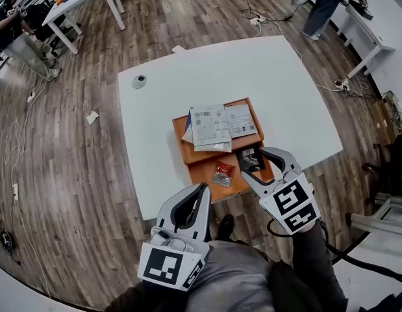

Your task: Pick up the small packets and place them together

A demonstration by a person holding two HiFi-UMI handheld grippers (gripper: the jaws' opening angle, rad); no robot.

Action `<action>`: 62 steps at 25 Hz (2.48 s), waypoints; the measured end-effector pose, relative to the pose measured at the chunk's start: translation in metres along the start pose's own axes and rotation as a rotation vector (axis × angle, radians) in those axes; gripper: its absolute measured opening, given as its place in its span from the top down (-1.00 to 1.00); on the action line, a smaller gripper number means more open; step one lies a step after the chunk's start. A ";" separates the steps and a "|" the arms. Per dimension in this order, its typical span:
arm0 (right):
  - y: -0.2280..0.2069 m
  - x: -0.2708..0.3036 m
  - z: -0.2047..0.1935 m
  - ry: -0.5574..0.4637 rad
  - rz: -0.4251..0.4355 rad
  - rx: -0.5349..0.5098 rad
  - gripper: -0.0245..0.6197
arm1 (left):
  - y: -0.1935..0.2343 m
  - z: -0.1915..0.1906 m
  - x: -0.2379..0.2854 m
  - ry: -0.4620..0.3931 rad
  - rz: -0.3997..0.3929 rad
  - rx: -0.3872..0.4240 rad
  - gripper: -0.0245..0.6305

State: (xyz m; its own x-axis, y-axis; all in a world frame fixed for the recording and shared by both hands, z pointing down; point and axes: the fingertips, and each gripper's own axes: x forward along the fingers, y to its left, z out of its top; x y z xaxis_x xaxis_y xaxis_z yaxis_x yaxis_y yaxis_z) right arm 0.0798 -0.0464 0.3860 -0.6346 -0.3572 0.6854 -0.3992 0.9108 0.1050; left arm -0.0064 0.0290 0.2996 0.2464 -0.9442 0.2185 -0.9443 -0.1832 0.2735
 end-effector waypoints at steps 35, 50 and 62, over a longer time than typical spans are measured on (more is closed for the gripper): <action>0.055 0.118 -0.059 0.337 0.190 -0.130 0.75 | 0.079 -0.023 0.020 0.094 0.069 -0.083 0.92; 0.062 0.027 -0.008 0.050 0.114 -0.143 0.80 | -0.007 0.004 -0.008 0.019 0.021 0.042 0.92; 0.029 0.010 0.023 -0.064 0.076 -0.054 0.80 | -0.001 0.013 0.001 0.009 0.026 0.058 0.92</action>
State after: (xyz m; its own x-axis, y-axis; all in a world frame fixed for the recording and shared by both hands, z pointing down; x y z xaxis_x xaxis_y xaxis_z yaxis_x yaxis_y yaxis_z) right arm 0.0467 -0.0289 0.3791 -0.7033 -0.2974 0.6457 -0.3134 0.9450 0.0939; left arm -0.0080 0.0251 0.2875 0.2238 -0.9463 0.2333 -0.9612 -0.1747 0.2133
